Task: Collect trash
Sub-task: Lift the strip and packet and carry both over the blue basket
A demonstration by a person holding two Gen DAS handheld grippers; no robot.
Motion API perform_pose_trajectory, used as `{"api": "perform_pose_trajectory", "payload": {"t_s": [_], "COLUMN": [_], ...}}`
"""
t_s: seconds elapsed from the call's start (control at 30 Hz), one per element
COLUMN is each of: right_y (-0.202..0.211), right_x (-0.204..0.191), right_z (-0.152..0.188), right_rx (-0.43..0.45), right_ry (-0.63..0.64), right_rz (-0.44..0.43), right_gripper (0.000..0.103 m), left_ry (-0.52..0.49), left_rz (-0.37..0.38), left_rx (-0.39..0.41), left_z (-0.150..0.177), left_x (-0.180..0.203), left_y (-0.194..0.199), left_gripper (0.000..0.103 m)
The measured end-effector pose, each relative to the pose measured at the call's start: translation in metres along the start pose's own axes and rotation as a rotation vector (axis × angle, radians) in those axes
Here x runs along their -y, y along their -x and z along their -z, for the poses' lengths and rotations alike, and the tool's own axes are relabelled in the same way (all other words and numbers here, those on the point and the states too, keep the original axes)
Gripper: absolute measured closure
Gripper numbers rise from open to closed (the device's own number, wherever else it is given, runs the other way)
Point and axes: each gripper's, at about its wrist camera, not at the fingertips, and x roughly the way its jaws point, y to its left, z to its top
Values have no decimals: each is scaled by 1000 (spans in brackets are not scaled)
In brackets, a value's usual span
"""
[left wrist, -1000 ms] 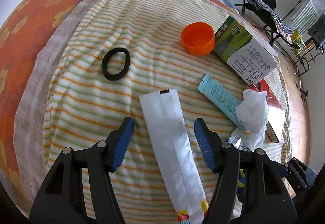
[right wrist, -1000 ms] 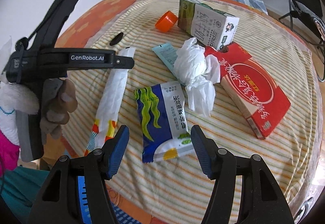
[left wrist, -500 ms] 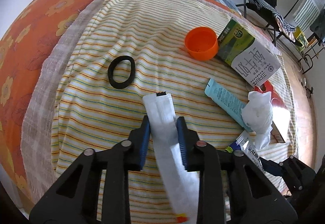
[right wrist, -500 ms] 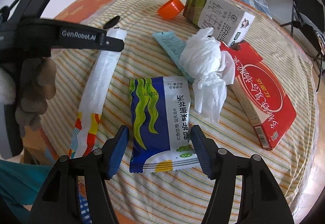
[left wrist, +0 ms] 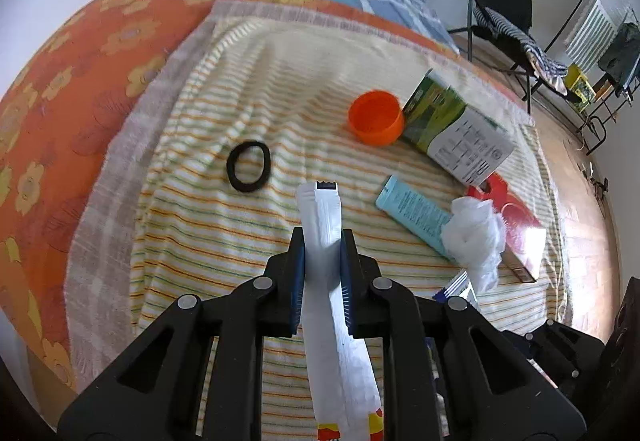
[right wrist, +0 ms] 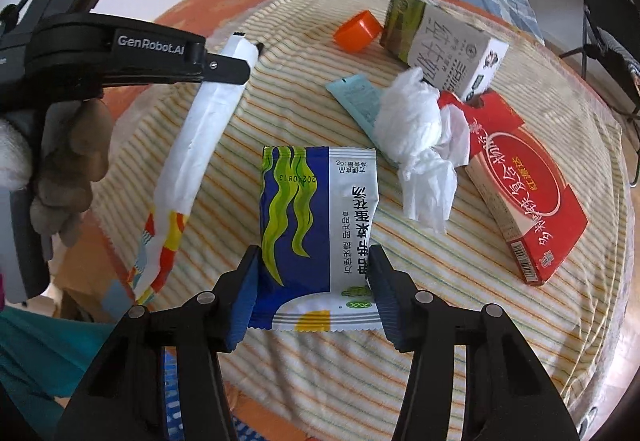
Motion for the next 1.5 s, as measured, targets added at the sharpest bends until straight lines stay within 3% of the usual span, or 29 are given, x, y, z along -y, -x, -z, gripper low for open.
{"api": "perform_pose_trajectory", "payload": {"t_s": [0.5, 1.07, 1.5], "right_y": [60, 110, 115], "right_x": [-15, -26, -38], "right_z": [23, 101, 147], "right_rx": [67, 60, 28], "right_ry": [-21, -49, -43], "right_rz": [-79, -156, -162], "right_gripper": [51, 51, 51], "left_ry": [-17, -203, -259], "left_rz": [43, 69, 77], "left_rx": [98, 230, 266], "left_z": [12, 92, 143], "left_x": [3, 61, 78], "left_y": [64, 135, 148], "left_gripper": [89, 89, 89]}}
